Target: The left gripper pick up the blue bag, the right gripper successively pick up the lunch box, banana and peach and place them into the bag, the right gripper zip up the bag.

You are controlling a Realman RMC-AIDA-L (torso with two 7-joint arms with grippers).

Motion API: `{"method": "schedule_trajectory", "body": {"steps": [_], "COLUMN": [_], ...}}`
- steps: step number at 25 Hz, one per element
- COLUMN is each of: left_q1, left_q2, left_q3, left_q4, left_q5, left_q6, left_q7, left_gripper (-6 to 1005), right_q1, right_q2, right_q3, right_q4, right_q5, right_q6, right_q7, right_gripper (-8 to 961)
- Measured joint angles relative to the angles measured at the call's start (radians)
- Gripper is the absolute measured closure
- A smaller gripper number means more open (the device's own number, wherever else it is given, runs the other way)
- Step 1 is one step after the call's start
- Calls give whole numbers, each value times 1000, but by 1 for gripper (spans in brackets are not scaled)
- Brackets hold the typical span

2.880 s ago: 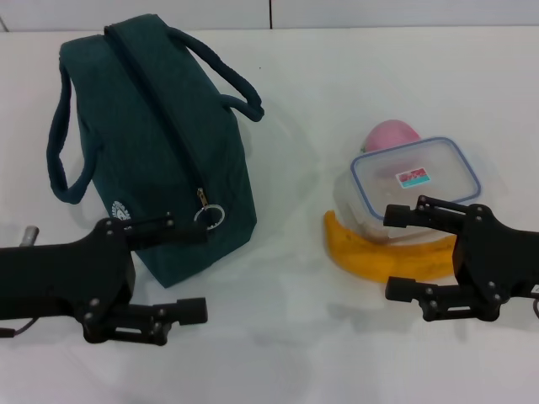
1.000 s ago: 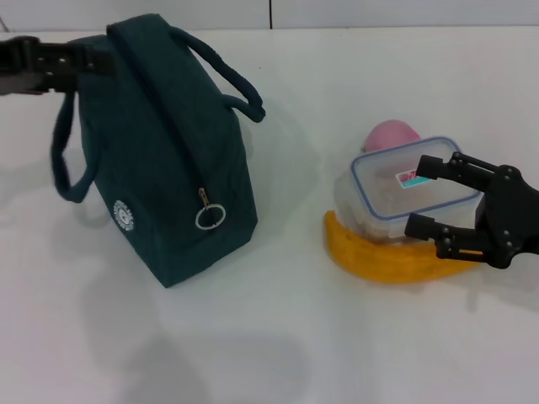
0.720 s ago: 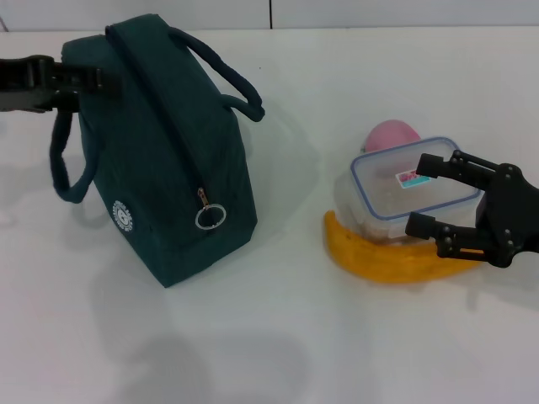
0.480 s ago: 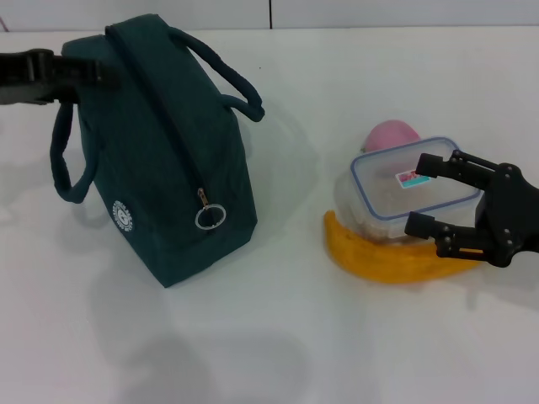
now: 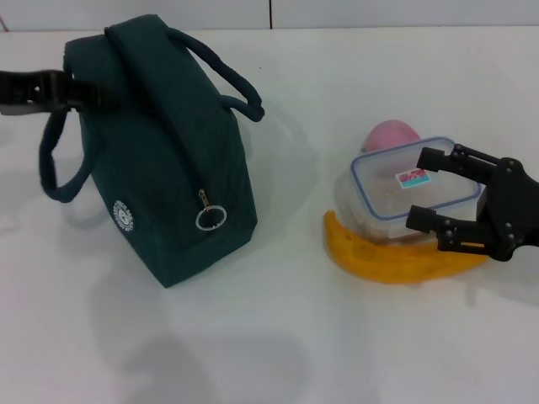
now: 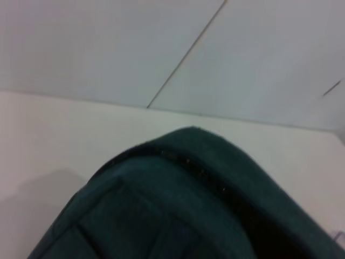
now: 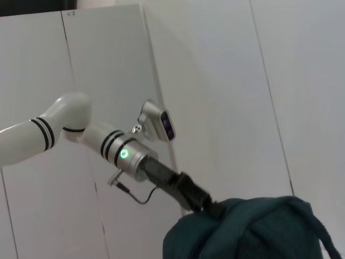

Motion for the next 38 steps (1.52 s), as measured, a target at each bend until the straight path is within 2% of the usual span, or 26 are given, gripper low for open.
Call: {"method": "schedule_trajectory", "body": {"steps": [10,15,20,23,28,33,38], "left_q1": [-12,-13,-16,-16,-7,-6,-13], "left_q2": [4,6,6,3,-13,-18,-18], "left_q3": [27,35,36,36,35,35,35], "left_q4": [-2,-2,-3,-2,4,-12,-41], "left_q5": [49,43,35,18,7,-41,-117], "left_q6": [2,17,68,115,156,158,159], "left_q7": [-70,-81,-102,-117,-147,-154,-171], "left_gripper": [689,895,967,967,967,967,967], "right_q1": [-1,-1,0,-3,-26,-30,-38], "right_q2": [-1,-1,-1,0,10,10,10], "right_q3": [10,26,26,40,125,248,277], "right_q4": [3,9,9,9,14,102,143], "right_q5": [5,11,14,16,18,18,19], "right_q6": [4,5,15,65,193,306,408], "right_q7": [0,0,9,55,168,243,294], "right_gripper": [97,97,97,97,96,96,96]}}
